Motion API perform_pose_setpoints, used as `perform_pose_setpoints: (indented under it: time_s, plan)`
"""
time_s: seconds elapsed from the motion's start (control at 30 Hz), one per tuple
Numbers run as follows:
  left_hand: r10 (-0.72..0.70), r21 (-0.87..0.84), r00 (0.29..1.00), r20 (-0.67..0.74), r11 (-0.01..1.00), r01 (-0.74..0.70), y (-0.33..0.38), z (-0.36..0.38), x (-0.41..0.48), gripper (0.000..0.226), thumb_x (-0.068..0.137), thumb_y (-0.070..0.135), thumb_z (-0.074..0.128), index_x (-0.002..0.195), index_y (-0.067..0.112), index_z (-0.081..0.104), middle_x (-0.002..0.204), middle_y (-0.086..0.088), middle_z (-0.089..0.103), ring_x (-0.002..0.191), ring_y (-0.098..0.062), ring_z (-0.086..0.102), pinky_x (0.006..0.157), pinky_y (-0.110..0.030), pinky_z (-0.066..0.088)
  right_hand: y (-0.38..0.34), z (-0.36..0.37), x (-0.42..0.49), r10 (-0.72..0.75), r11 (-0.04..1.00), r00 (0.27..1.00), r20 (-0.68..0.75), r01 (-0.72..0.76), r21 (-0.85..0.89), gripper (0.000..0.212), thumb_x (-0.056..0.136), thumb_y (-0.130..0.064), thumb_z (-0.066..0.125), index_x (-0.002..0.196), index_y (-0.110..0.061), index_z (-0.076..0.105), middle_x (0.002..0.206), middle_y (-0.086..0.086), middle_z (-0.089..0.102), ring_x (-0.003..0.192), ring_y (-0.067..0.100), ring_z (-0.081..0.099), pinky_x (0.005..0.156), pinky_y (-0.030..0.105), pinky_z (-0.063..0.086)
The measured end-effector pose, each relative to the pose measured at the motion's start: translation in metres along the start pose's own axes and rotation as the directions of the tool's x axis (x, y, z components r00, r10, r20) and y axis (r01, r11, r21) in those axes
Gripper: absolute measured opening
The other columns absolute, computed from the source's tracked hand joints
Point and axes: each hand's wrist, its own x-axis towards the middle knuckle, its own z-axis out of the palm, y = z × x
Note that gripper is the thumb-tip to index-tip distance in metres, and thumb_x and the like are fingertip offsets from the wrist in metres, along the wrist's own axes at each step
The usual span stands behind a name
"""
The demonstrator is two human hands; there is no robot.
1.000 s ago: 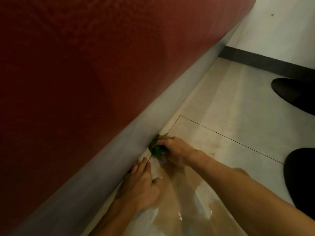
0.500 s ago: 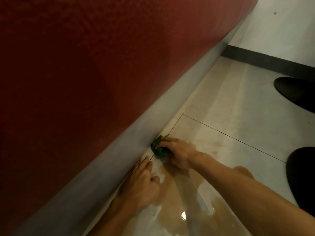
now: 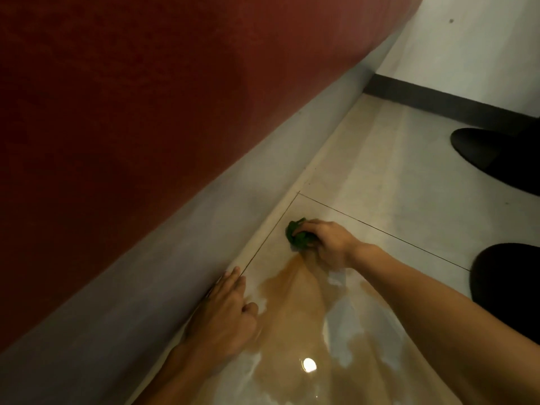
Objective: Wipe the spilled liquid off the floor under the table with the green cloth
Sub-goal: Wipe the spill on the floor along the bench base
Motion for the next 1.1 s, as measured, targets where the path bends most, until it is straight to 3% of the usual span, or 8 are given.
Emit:
perform_pose_setpoints:
  time_s: [0.17, 0.4, 0.5, 0.6, 0.7, 0.77, 0.83, 1.1]
  plan:
    - [0.004, 0.029, 1.000, -0.021, 1.000, -0.004, 0.000, 0.002, 0.000, 0.058, 0.097, 0.031, 0.034, 0.152, 0.020, 0.017, 0.160, 0.011, 0.000, 0.145, -0.003, -0.001, 0.116, -0.023, -0.003, 0.035, -0.006, -0.025, 0.195, 0.979, 0.980, -0.044, -0.192, 0.067, 0.050, 0.076, -0.019, 0.064, 0.126, -0.021, 0.057, 0.127, 0.005, 0.058, 0.114, 0.027, 0.055, 0.094, 0.023, 0.038]
    - [0.012, 0.098, 1.000, -0.010, 0.995, -0.011, 0.005, 0.002, 0.000, 0.059, 0.097, 0.036, 0.034, 0.152, 0.019, 0.018, 0.160, 0.008, 0.002, 0.146, -0.007, 0.001, 0.116, -0.024, 0.000, 0.066, 0.001, -0.077, 0.358, 0.934, 0.927, -0.113, -0.353, 0.059, 0.043, 0.085, -0.019, 0.058, 0.127, -0.029, 0.054, 0.131, -0.002, 0.053, 0.116, 0.025, 0.053, 0.095, 0.033, 0.045]
    - [0.010, 0.065, 0.995, -0.096, 0.998, -0.004, 0.007, -0.001, 0.006, 0.056, 0.090, 0.037, 0.041, 0.144, 0.022, 0.036, 0.155, 0.005, 0.027, 0.140, -0.013, 0.026, 0.114, -0.029, 0.023, 0.064, 0.005, -0.086, 0.415, 0.910, 0.898, -0.148, -0.409, 0.068, 0.040, 0.089, -0.027, 0.055, 0.129, -0.031, 0.051, 0.133, -0.002, 0.052, 0.115, 0.027, 0.053, 0.094, 0.037, 0.047]
    - [0.109, 0.029, 0.976, -0.188, 0.994, -0.106, 0.014, 0.000, 0.023, 0.057, 0.078, 0.033, 0.039, 0.130, 0.017, 0.055, 0.132, -0.001, 0.057, 0.118, -0.021, 0.053, 0.101, -0.034, 0.043, 0.061, 0.011, -0.088, 0.511, 0.858, 0.841, -0.177, -0.511, 0.050, 0.036, 0.092, -0.030, 0.050, 0.128, -0.026, 0.049, 0.123, 0.005, 0.054, 0.110, 0.031, 0.053, 0.087, 0.038, 0.048]
    - [0.226, 0.073, 0.962, -0.152, 0.973, -0.217, 0.021, 0.003, 0.042, 0.060, 0.083, 0.032, 0.032, 0.135, 0.008, 0.050, 0.141, -0.008, 0.049, 0.132, -0.021, 0.042, 0.113, -0.026, 0.021, 0.052, 0.012, -0.082, 0.656, 0.754, 0.730, -0.192, -0.645, 0.125, 0.039, 0.088, -0.023, 0.050, 0.126, -0.019, 0.049, 0.118, 0.012, 0.053, 0.110, 0.034, 0.052, 0.089, 0.039, 0.046]
    - [0.236, 0.142, 0.968, -0.083, 0.964, -0.223, 0.019, 0.005, 0.049, 0.063, 0.089, 0.036, 0.023, 0.145, 0.011, 0.036, 0.154, -0.003, 0.029, 0.143, -0.015, 0.023, 0.111, -0.017, 0.000, 0.039, 0.013, -0.075, 0.710, 0.704, 0.681, -0.176, -0.693, 0.156, 0.040, 0.089, -0.022, 0.051, 0.128, -0.014, 0.047, 0.125, 0.016, 0.050, 0.115, 0.037, 0.049, 0.094, 0.040, 0.043]
    - [0.227, 0.149, 0.971, -0.070, 0.965, -0.215, 0.016, 0.009, 0.053, 0.070, 0.083, 0.039, 0.016, 0.147, 0.014, 0.032, 0.157, 0.000, 0.022, 0.145, -0.012, 0.016, 0.107, -0.015, -0.005, 0.027, 0.018, -0.066, 0.726, 0.687, 0.662, -0.186, -0.705, 0.174, 0.039, 0.093, -0.028, 0.048, 0.130, -0.014, 0.045, 0.129, 0.019, 0.048, 0.119, 0.038, 0.045, 0.097, 0.043, 0.041]
    - [0.199, 0.073, 0.979, -0.042, 0.978, -0.196, 0.017, 0.005, 0.054, 0.048, 0.101, 0.025, 0.033, 0.149, 0.019, 0.030, 0.158, 0.008, 0.016, 0.145, -0.007, 0.010, 0.114, -0.020, 0.000, -0.015, 0.039, -0.027, 0.545, 0.834, 0.811, -0.214, -0.499, 0.234, 0.045, 0.094, -0.025, 0.048, 0.138, -0.018, 0.040, 0.143, 0.015, 0.039, 0.133, 0.039, 0.031, 0.112, 0.047, 0.029]
